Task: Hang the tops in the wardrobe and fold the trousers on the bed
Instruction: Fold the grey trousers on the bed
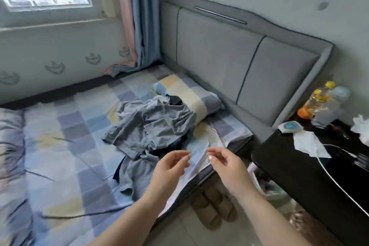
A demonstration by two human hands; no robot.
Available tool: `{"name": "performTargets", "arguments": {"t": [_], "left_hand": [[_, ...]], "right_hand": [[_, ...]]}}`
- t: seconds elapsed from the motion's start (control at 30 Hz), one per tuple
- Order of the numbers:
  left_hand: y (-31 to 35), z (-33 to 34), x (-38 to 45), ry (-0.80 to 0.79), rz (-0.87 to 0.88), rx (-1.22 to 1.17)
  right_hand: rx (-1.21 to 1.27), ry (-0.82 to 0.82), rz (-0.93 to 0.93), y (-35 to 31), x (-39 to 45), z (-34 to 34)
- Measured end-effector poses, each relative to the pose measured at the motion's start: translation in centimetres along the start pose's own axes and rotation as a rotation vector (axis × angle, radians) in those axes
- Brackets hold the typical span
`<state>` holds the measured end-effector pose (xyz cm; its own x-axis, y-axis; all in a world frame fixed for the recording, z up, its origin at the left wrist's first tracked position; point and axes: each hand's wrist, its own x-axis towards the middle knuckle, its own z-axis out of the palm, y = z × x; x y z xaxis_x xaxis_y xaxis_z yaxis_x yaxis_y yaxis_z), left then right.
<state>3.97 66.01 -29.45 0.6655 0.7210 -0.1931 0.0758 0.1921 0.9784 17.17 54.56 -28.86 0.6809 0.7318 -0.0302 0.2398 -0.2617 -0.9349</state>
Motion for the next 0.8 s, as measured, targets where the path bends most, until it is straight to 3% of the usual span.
{"name": "performTargets", "arguments": {"t": [0.23,0.57,0.8], "left_hand": [[-1.8,-8.6,5.1,0.176,-0.101,0.020],[-4.2,-12.2,18.4,0.347,-0.236,-0.002],[-10.3,-17.8,28.8,0.563,-0.378,-0.064]], "right_hand": [[-0.018,-0.141,0.046,-0.3,8.4,5.9],[-0.061,-0.281,0.173,3.7,23.2,10.3],[-0.147,-0.530,0.217,9.8,34.5,20.2]]}}
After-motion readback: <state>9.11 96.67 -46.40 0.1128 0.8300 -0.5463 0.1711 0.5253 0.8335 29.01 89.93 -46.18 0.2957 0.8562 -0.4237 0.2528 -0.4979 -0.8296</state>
